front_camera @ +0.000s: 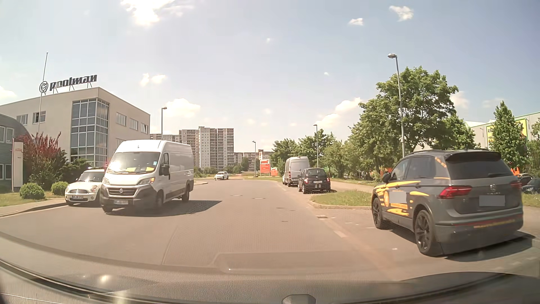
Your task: Follow the waypoints while adhering to traffic rules and regulations
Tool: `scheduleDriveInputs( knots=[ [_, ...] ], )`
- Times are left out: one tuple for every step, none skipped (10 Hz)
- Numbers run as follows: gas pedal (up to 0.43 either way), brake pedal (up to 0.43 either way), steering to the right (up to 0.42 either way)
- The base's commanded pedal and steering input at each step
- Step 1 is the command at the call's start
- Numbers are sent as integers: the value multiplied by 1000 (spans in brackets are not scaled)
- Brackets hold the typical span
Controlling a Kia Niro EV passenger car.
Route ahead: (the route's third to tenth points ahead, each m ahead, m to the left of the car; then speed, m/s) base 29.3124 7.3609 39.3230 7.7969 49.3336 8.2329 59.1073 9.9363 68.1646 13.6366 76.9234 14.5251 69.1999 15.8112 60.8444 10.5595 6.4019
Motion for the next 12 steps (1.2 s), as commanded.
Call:
scheduleDriveInputs(
  knots=[
    [138,0,-8],
    [138,0,-8],
    [138,0,-10],
    [138,0,-11],
    [189,0,-12],
    [248,0,-15],
    [248,0,-19],
    [248,0,-21],
    [248,0,-21],
    [248,0,-21],
    [248,0,-21],
    [240,0,-21]
  ],
)
